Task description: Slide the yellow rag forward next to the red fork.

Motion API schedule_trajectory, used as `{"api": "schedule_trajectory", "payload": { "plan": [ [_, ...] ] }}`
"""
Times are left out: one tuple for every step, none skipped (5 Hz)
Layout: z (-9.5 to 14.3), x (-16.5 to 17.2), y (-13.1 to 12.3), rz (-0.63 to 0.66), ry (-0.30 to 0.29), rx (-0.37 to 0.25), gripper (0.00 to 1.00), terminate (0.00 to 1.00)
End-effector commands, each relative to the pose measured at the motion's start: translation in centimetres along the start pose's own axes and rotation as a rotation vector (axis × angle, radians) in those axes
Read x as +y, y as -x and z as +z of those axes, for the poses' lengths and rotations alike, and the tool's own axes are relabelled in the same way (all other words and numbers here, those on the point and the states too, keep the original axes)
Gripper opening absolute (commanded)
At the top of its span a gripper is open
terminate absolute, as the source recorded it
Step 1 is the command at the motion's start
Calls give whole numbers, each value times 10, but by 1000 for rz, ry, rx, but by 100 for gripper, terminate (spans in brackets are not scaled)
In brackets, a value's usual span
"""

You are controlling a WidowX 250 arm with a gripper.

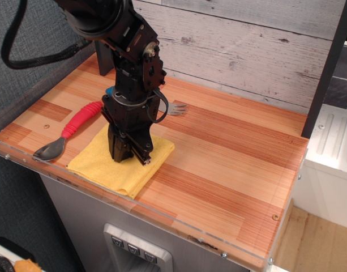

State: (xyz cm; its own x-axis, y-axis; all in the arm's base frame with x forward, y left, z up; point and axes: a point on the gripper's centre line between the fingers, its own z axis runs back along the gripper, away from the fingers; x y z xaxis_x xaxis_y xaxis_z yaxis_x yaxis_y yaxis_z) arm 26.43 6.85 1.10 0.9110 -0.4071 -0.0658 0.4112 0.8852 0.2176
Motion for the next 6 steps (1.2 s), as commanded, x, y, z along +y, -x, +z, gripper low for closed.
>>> {"api": "schedule_trajectory", "payload": {
  "plan": [
    [23,13,4,97,-42,-66,0,0],
    [34,18,4,111,-68,-68,0,0],
    [45,21,1,81,-86,-69,100,0],
    [61,21,-3,53,-111,-121,100,0],
    [81,23,-7,61,-141,-148,100,0],
    [94,22,-9,78,-146,-152,100,0]
  ]
}}
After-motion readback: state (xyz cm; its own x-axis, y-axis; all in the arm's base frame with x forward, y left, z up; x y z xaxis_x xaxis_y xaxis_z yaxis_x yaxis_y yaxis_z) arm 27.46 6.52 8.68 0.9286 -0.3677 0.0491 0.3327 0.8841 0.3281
